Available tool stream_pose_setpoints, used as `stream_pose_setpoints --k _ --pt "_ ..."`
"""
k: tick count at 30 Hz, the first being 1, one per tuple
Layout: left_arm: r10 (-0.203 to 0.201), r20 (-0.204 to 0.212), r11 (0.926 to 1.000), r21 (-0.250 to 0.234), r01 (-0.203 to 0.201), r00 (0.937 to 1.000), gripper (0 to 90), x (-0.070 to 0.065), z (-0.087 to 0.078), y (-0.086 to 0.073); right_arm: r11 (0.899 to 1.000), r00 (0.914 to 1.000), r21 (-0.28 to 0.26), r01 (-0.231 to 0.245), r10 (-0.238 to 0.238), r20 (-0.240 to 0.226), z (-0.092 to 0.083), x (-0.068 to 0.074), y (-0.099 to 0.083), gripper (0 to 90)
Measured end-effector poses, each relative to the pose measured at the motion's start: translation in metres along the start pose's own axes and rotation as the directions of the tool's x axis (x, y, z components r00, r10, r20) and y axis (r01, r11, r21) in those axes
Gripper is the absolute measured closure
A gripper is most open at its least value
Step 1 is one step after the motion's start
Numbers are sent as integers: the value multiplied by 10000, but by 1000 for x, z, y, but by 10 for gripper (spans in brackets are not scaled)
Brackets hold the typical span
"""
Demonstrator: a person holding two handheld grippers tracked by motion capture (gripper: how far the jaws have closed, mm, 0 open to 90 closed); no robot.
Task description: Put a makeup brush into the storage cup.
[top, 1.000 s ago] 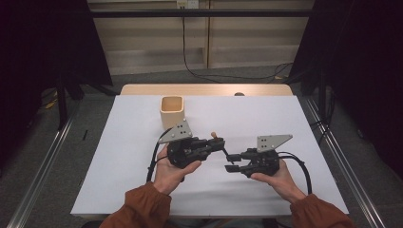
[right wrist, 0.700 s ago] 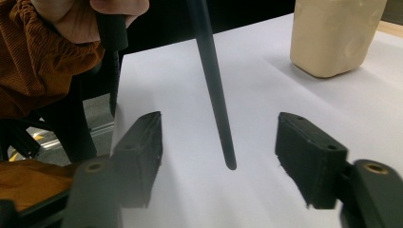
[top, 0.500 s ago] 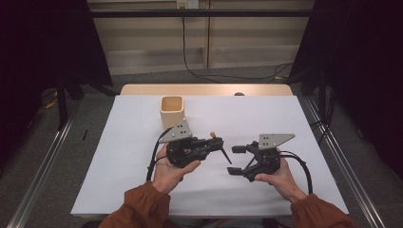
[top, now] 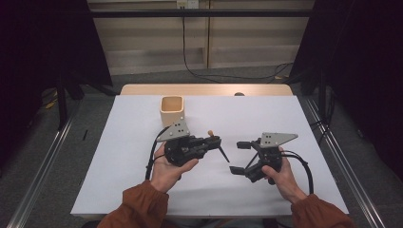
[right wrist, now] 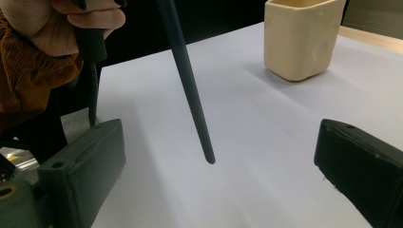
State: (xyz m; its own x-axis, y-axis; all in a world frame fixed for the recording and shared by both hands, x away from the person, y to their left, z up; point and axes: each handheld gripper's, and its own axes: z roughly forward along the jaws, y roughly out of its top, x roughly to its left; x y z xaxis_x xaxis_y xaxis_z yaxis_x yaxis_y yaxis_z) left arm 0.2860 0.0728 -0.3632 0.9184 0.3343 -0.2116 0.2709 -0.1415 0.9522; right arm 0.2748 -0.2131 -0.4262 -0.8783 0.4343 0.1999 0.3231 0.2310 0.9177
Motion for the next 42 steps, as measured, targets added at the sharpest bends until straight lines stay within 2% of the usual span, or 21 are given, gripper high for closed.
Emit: stream_pose_setpoints --k 3,8,12,13,14,18,22,27,29,31,34,37,42 --pt "17 -48 10000 11 -17 10000 843 0 -2 -1 10000 9999 44 30 -30 144 -1 1 0 21" --pt "23 -196 10000 35 -22 9998 842 3 -8 -1 9997 9996 -236 -87 93 269 -6 0 -1 5" --pt "-36 -328 10000 18 36 9995 842 5 -13 -1 9991 9977 -393 -151 176 651 -9 1 -2 3" --pt "-23 -372 10000 21 24 9993 842 6 -14 -1 9982 9964 -588 -77 126 833 -10 3 -3 7" --pt "-19 -402 10000 32 20 9992 842 7 -16 -1 9969 9946 -791 -48 130 1028 -11 3 -5 7" --pt "-68 -571 10000 51 71 9983 842 10 -21 -2 9956 9866 -932 13 139 1624 -16 4 -11 5" --pt "-111 -725 9999 71 117 9973 842 13 -27 -2 9930 9821 -1185 -23 245 1868 -24 7 -12 5" --pt "-121 -980 9998 171 138 9951 842 17 -35 -3 9893 9711 -1447 191 161 2380 -29 16 -12 0" --pt "-137 -1088 9997 168 156 9940 842 19 -39 -3 9891 9643 -1434 330 62 2646 -30 18 -14 0" --pt "-140 -1204 9998 137 157 9926 842 21 -43 -2 9854 9524 -1628 506 15 3049 -31 19 -20 3" --pt "-215 -1367 9998 29 221 9904 842 25 -51 1 9879 9448 -1544 117 396 3253 -35 18 -25 5" --pt "-304 -1559 9995 -72 296 9873 842 29 -56 2 9876 9360 -1558 177 385 3500 -40 20 -27 4" --pt "-402 -1630 9992 -61 398 9858 842 35 -63 4 9855 9240 -1696 95 562 3783 -49 22 -31 4"
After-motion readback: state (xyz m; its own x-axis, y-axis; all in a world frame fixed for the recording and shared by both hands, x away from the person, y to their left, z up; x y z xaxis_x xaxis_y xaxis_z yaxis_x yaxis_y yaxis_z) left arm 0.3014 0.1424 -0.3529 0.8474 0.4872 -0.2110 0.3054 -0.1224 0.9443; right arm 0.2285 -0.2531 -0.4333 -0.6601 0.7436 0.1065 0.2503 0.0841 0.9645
